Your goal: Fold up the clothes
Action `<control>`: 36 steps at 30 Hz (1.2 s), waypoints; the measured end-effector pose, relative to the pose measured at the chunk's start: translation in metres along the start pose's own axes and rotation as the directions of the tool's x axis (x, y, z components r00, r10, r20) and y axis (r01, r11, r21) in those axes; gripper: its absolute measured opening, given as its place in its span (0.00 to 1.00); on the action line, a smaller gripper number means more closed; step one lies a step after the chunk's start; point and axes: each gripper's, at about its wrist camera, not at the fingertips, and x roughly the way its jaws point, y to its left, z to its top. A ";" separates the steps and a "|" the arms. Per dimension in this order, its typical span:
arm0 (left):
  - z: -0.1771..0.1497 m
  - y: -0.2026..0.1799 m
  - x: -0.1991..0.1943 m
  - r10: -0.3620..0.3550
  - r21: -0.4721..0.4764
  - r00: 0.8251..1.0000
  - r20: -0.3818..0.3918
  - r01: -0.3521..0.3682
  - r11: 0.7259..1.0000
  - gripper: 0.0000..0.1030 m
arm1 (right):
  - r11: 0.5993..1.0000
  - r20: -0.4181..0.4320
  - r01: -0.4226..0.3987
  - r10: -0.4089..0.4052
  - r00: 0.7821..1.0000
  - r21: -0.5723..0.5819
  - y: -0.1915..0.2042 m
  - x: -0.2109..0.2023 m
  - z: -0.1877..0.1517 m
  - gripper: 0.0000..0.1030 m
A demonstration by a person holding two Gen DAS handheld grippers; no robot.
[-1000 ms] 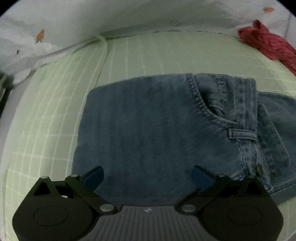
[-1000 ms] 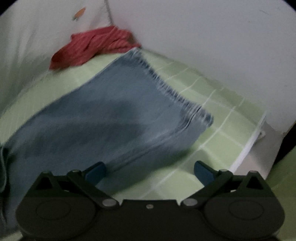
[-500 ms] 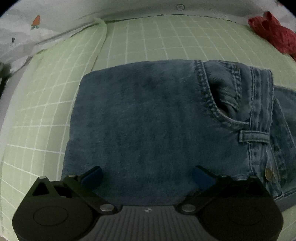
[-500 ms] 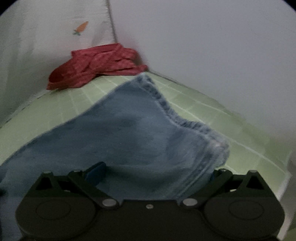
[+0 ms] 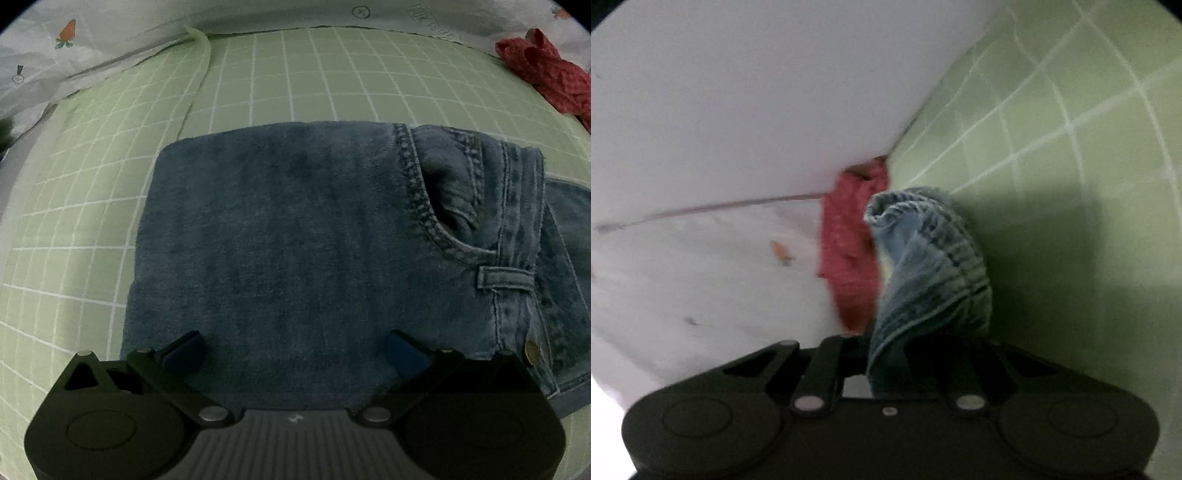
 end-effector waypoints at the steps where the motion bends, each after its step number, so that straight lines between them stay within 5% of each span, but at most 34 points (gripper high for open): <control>1: -0.001 0.001 -0.002 0.002 0.001 1.000 0.004 -0.002 1.000 1.00 | 1.000 -0.011 -0.017 0.017 1.000 0.000 0.003 -0.001 -0.006 0.14; 8: -0.012 0.032 -0.025 0.007 0.010 0.998 0.064 -0.007 1.000 1.00 | 0.982 -0.122 -0.162 0.173 0.977 0.092 0.024 0.006 -0.077 0.13; 19: -0.031 0.111 -0.046 0.027 0.001 0.995 0.097 -0.027 1.000 1.00 | 0.955 -0.400 -0.216 0.283 0.872 0.204 0.043 0.052 -0.232 0.13; 24: -0.035 0.147 -0.041 0.018 0.009 0.996 0.089 -0.018 1.000 1.00 | 0.974 -0.539 -0.159 0.223 0.812 0.163 0.033 0.070 -0.303 0.13; 27: -0.037 0.164 -0.039 0.020 0.017 0.996 0.083 -0.022 1.000 1.00 | 0.994 -0.597 -0.082 0.112 0.794 0.077 0.016 0.079 -0.340 0.13; 32: -0.043 0.181 -0.034 0.010 0.027 0.998 0.064 -0.012 1.000 1.00 | 0.991 -0.570 0.131 -0.118 0.813 -0.017 -0.033 0.083 -0.361 0.14; 34: -0.046 0.188 -0.032 0.007 0.031 0.998 0.056 -0.009 0.999 1.00 | 0.993 -0.559 0.115 -0.093 0.824 0.003 -0.032 0.079 -0.359 0.17; 36: -0.048 0.191 -0.031 0.005 0.032 0.999 0.050 -0.007 0.999 1.00 | 0.995 -0.554 0.090 -0.056 0.830 0.034 -0.028 0.073 -0.361 0.46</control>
